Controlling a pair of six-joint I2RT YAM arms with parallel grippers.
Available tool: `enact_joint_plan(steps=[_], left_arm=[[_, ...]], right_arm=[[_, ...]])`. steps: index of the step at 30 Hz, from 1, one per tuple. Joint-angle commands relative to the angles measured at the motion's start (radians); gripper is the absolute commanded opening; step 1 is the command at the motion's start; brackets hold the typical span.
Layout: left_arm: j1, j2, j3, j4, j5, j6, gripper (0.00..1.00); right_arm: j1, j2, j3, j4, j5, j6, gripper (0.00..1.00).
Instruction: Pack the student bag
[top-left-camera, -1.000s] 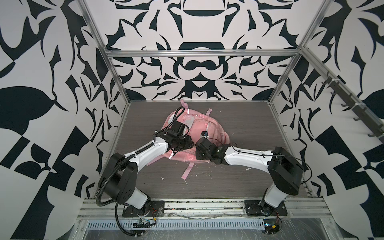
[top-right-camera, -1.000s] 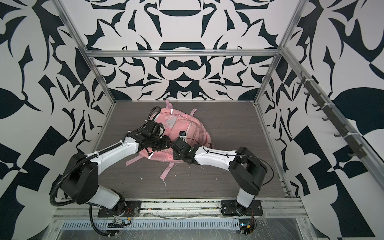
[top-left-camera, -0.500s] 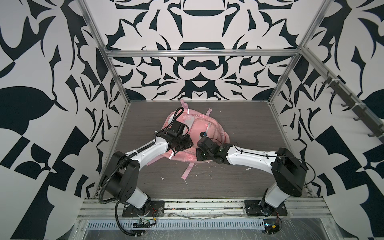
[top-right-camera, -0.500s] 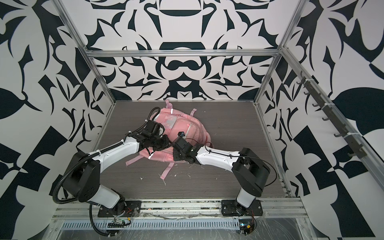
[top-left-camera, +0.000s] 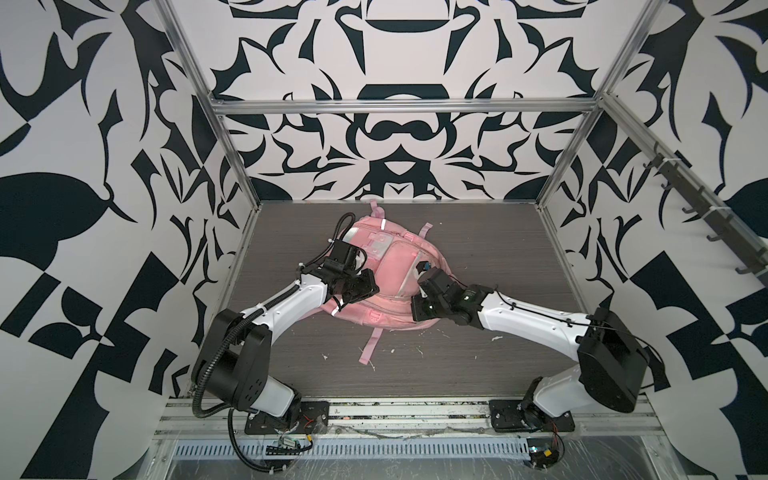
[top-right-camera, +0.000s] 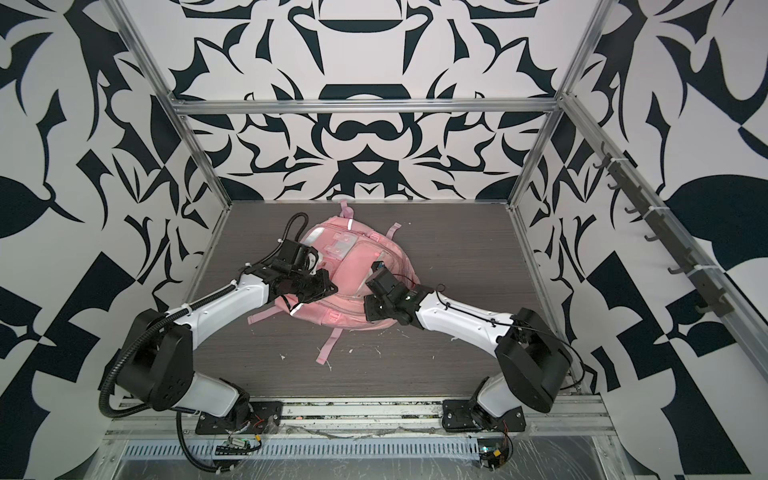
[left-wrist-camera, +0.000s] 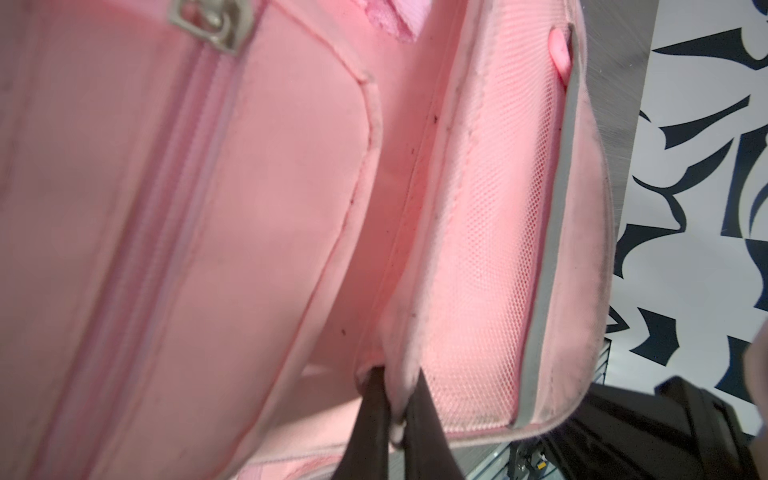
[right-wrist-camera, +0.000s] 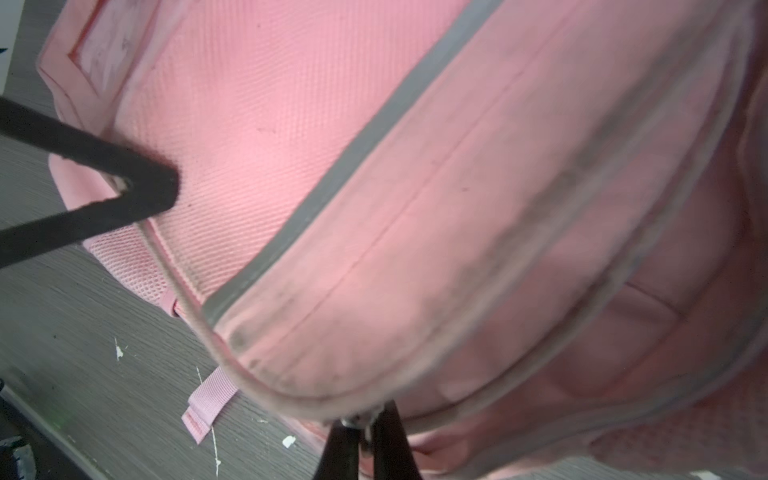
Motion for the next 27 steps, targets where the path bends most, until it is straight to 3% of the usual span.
enact_joint_plan(steps=[1,5,10,19,27], left_arm=[[0.059,-0.039,-0.022,-0.018,-0.098,0.042,0.00],[0.067,-0.037,-0.022,-0.020,-0.102,0.051,0.00],[0.075,-0.019,0.005,-0.016,-0.115,0.043,0.00],[0.123,0.128,0.179,0.033,-0.114,0.000,0.00],[0.198,0.247,0.337,0.021,-0.004,-0.027,0.27]], right_arm=[[-0.091,-0.048,-0.037,-0.145,0.035,-0.061,0.00],[-0.173,-0.023,-0.034,-0.112,0.023,-0.070,0.00],[-0.166,0.005,-0.013,-0.101,-0.011,-0.071,0.00],[0.003,0.055,0.053,-0.082,-0.053,-0.062,0.00],[0.153,0.224,0.229,0.023,-0.133,-0.018,0.00]])
